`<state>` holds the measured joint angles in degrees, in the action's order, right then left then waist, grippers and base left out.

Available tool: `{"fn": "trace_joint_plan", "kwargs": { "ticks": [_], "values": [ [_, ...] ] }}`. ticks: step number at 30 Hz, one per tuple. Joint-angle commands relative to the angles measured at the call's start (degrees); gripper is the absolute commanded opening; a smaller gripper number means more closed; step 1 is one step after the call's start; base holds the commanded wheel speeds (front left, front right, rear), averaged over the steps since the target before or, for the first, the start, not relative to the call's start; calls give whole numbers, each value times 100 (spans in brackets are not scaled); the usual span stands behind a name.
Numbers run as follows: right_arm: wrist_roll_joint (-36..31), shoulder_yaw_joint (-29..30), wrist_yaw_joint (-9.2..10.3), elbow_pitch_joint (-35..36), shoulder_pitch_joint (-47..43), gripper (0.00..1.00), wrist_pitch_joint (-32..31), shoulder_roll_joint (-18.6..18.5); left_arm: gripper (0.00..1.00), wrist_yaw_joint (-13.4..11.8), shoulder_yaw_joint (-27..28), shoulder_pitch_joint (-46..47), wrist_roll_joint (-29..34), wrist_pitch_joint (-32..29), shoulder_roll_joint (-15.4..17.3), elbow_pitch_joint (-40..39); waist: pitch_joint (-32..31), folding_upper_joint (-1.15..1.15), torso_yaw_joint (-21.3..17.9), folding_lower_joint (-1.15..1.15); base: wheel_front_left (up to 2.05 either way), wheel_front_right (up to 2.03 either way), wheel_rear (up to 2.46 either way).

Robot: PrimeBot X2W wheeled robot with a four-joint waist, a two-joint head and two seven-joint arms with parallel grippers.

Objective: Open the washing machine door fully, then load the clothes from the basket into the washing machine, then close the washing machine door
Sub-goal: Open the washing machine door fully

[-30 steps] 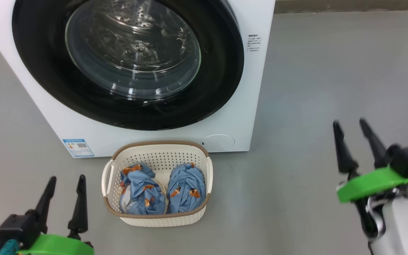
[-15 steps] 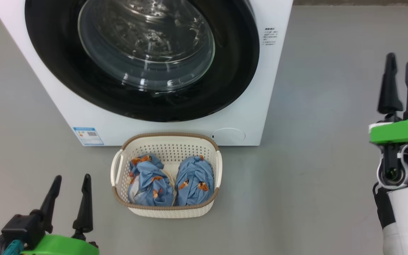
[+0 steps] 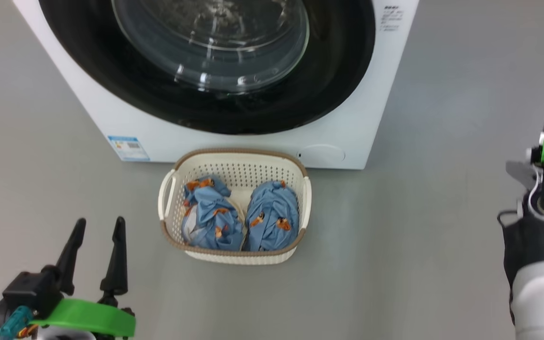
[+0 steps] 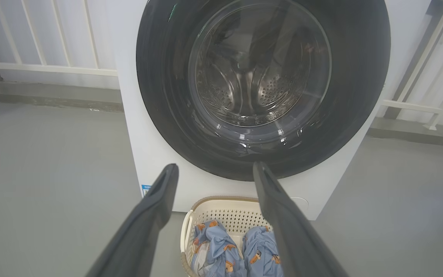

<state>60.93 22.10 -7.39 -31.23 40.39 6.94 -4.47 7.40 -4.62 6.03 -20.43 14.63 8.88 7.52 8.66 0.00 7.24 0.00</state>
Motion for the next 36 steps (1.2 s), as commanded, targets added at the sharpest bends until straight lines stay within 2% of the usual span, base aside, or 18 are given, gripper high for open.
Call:
{"fn": "trace_joint_plan", "kwargs": {
  "ticks": [1, 6, 19, 27, 36],
  "values": [
    [69, -102, -10, 100, 295, 0, -87, 61, 100, 9, 187, 218, -53, 37, 99, -154, 135, 0, 89, 0, 0, 0, 0],
    [614, 151, -10, -425, 1056, 0, -734, 27, 100, 9, 201, 382, -74, 37, 42, -165, 342, 0, 196, 0, 0, 0, 0],
    [243, -70, -10, -1633, 2710, 0, -1961, -211, 100, 9, 61, 767, -148, 37, -83, -233, 958, 0, 484, 0, 0, 0, 0],
    [-220, -139, -10, -2142, 3582, 0, -2230, -256, 100, 9, 40, 941, -184, 37, -180, -329, 1306, 0, 631, 0, 0, 0, 0],
    [-621, -158, -10, -2448, 4155, 0, -2305, -210, 100, 9, 7, 1098, -208, 37, -290, -404, 1619, 0, 736, 0, 0, 0, 0]
  ]
}}
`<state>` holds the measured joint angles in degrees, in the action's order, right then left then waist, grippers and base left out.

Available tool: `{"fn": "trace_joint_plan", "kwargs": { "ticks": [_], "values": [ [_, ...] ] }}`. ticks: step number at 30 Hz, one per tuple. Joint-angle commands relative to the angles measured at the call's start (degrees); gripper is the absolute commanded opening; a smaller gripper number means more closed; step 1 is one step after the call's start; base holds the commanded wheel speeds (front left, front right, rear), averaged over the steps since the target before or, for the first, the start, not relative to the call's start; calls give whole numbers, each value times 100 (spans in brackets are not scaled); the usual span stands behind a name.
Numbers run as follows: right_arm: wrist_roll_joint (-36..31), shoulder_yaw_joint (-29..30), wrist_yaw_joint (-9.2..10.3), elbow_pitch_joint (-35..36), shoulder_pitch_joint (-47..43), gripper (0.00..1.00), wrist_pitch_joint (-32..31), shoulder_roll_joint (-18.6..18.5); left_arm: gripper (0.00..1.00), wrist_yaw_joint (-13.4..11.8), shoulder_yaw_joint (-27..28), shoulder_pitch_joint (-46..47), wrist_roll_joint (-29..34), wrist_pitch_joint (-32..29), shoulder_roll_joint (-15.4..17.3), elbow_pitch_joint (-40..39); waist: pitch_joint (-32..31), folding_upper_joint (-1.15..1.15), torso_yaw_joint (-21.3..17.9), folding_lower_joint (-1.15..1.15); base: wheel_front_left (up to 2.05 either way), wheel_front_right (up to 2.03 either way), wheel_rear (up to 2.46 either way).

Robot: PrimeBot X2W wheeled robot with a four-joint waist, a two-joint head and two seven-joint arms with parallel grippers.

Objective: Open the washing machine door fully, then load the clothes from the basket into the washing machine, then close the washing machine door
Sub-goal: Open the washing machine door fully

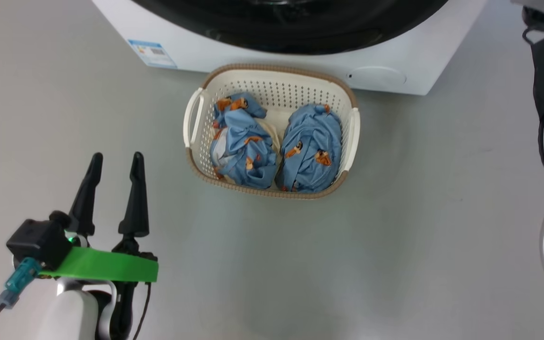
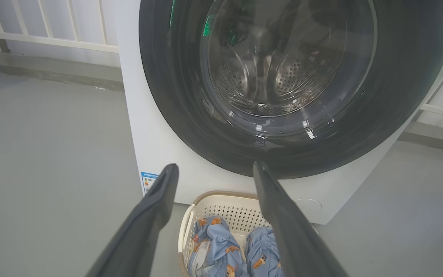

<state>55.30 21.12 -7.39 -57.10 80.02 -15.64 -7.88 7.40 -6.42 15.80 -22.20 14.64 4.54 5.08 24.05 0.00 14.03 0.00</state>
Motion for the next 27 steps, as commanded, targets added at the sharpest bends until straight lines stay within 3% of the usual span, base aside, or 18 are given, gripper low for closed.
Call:
{"fn": "trace_joint_plan", "kwargs": {
  "ticks": [1, 17, 27],
  "values": [
    [-102, -54, -10, 107, 246, 0, -50, 134, 100, 9, 181, 137, -36, 36, 134, -164, 112, 0, 69, 0, 0, 0, 0],
    [-499, 152, -10, -275, 575, 0, -246, 165, 100, 9, 113, 276, -94, 36, 19, -177, 343, 0, 183, 0, 0, 0, 0],
    [-476, 211, -10, -606, 661, 0, -1421, 100, 100, 9, 112, 255, -69, 36, 16, -240, 274, 0, 212, 0, 0, 0, 0]
  ]
}}
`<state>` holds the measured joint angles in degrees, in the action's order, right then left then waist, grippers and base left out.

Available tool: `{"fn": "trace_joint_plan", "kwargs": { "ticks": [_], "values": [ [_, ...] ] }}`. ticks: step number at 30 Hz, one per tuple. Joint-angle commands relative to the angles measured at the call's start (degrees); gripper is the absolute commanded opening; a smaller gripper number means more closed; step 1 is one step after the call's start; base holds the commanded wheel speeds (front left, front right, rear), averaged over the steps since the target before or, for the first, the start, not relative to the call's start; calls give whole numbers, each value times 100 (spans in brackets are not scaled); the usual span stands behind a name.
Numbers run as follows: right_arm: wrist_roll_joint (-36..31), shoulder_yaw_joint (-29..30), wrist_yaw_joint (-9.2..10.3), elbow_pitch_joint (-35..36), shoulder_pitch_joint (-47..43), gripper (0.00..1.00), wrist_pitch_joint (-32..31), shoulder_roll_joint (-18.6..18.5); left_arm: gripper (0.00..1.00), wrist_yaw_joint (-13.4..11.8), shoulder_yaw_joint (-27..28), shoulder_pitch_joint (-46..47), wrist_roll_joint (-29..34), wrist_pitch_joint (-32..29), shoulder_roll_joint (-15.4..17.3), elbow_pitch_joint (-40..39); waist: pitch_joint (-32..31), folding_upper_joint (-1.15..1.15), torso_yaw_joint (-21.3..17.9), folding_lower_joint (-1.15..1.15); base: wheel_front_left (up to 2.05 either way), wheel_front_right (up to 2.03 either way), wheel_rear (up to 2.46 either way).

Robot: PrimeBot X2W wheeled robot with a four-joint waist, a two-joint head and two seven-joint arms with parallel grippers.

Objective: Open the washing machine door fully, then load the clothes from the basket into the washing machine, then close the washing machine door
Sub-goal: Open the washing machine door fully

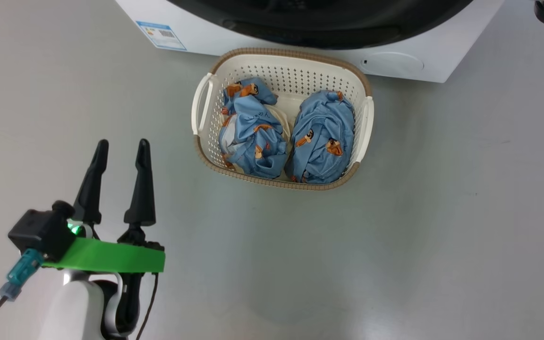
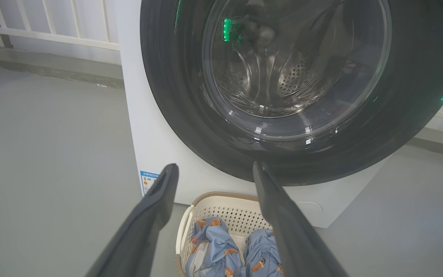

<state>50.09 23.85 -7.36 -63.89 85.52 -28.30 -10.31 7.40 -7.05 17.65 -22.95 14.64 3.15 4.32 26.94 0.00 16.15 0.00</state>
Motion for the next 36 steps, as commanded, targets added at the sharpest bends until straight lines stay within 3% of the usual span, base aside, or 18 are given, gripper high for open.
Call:
{"fn": "trace_joint_plan", "kwargs": {
  "ticks": [1, 9, 28, 32, 36],
  "values": [
    [67, -65, -13, 88, 90, 0, -320, 331, 100, 9, 178, 65, 12, 36, 159, -173, -29, 0, -2, 0, 0, 0, 0],
    [365, -5, -13, 369, -294, 0, -1759, 216, 100, 9, 180, -20, 62, 36, 206, -271, -200, 0, -21, 0, 0, 0, 0],
    [667, 197, -13, 1186, -1245, 0, -4588, 699, 100, 9, 44, -193, 41, 36, 330, -374, -490, 0, -112, 0, 0, 0, 0],
    [978, -58, -13, 1587, -1566, 0, -5122, 739, 100, 9, -25, -196, 44, 36, 335, -354, -568, 0, -75, 0, 0, 0, 0],
    [1821, -731, -13, 1841, -1831, 0, -5112, 741, 100, 9, -73, -194, 32, 36, 336, -339, -618, 0, -36, 0, 0, 0, 0]
  ]
}}
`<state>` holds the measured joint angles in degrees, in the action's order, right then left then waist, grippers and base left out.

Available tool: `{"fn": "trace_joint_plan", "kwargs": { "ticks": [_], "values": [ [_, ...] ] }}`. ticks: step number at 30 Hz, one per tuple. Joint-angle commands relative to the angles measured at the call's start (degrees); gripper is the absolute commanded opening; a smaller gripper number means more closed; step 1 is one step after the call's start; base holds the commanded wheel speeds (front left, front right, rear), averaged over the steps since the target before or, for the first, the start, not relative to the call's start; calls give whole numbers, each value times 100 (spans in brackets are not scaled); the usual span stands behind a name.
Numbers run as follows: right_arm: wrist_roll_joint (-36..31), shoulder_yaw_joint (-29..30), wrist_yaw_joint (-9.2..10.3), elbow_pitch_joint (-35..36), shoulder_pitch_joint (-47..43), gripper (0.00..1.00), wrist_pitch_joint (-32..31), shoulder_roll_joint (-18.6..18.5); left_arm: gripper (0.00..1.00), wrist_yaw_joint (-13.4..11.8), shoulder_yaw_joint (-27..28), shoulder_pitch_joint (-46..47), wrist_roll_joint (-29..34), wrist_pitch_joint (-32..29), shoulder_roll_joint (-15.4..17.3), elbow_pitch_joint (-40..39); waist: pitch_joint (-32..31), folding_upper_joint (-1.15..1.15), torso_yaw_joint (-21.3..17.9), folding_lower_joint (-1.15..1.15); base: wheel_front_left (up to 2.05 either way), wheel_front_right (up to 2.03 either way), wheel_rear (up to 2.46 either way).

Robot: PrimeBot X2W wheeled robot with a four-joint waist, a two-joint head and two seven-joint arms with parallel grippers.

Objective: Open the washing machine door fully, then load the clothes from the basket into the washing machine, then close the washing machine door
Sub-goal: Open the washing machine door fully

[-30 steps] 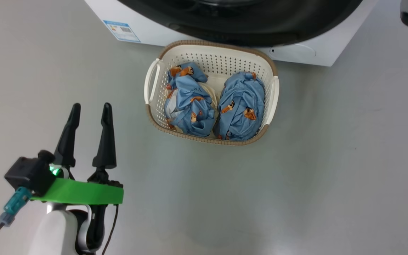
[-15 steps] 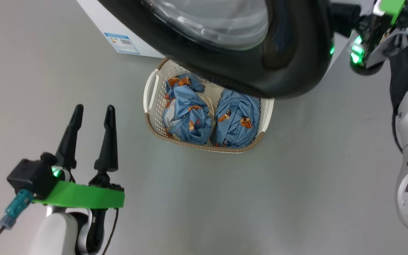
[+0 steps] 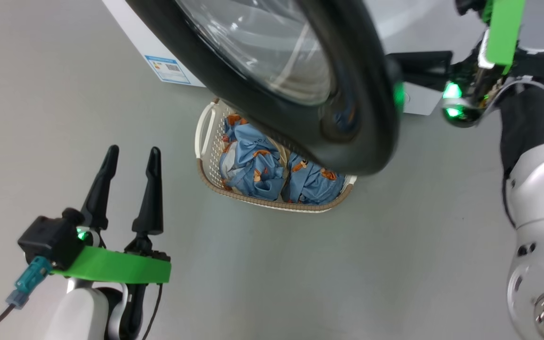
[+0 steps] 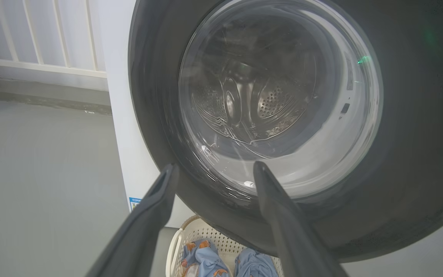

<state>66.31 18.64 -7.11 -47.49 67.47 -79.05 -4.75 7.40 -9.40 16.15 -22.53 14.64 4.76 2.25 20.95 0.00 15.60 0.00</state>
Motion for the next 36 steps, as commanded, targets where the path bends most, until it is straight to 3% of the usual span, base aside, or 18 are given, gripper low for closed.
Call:
{"fn": "trace_joint_plan", "kwargs": {
  "ticks": [1, 10, 18, 26, 36],
  "values": [
    [413, -434, -37, 275, -110, 0, 31, 186, 100, 9, 156, -48, -11, 36, 174, -131, -26, 0, 22, 0, 0, 0, 0],
    [2072, -2673, -37, 960, -1044, 0, 801, 187, 100, 9, 120, -63, -3, 36, 171, -128, -94, 0, 42, 0, 0, 0, 0],
    [2964, -4004, -37, 1419, -1440, 0, 1498, 187, 100, 9, 146, -74, 2, 36, 162, -126, -136, 0, 48, 0, 0, 0, 0],
    [3430, -4744, -37, 1542, -1505, 0, 1971, 187, 100, 9, 214, -95, 24, 36, 149, -105, -183, 0, 33, 0, 0, 0, 0],
    [3853, -4964, -37, 1597, -1630, 0, 2474, -12, 100, 9, 293, -222, 58, 36, 181, -22, -514, 0, -90, 0, 0, 0, 0]
  ]
}}
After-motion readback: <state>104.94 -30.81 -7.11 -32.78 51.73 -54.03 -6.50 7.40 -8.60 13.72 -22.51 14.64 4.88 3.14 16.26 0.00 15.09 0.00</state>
